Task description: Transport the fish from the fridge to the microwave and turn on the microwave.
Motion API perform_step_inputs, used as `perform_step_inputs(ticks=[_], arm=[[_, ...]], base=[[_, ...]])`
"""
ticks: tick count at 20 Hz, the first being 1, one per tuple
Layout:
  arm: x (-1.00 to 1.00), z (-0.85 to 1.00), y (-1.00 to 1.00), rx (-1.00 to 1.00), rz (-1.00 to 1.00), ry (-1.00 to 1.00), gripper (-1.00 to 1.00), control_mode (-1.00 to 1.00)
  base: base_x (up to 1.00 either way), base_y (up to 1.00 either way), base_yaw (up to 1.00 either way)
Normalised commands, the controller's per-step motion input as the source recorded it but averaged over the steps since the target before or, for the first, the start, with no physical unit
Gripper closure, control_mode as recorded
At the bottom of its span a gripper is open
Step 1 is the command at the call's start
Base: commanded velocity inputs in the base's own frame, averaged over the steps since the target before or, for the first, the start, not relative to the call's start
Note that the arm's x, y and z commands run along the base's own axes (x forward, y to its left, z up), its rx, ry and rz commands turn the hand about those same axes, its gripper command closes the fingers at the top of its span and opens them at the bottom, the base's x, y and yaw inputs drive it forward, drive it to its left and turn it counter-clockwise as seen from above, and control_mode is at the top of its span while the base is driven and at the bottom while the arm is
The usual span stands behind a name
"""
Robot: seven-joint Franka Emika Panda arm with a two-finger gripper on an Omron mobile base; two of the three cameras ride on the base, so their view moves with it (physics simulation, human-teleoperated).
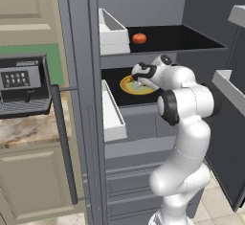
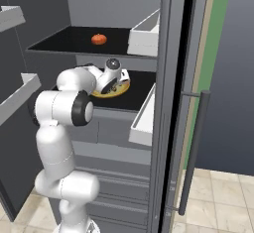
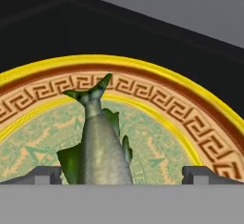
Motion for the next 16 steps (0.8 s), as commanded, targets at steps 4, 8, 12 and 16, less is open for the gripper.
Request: perform_step_inputs(ticks=[4,8,12,16], arm=[[0.01,-0.32,0.02,-0.11,0.00,0.00,1.00,-1.00],[0.02,-0.30,0.00,-0.06,0.00,0.01,1.00,-1.00],[-0.01,-0.32,0.02,-0.06,0.00,0.00,1.00,-1.00],[-0.06,-0.25,0.00,0.00,0.00,0.00,1.00,-1.00]], base=[[0.00,0.00,0.00],[0.00,0.00,0.00],[0.00,0.00,0.00],[0.00,0.00,0.00]])
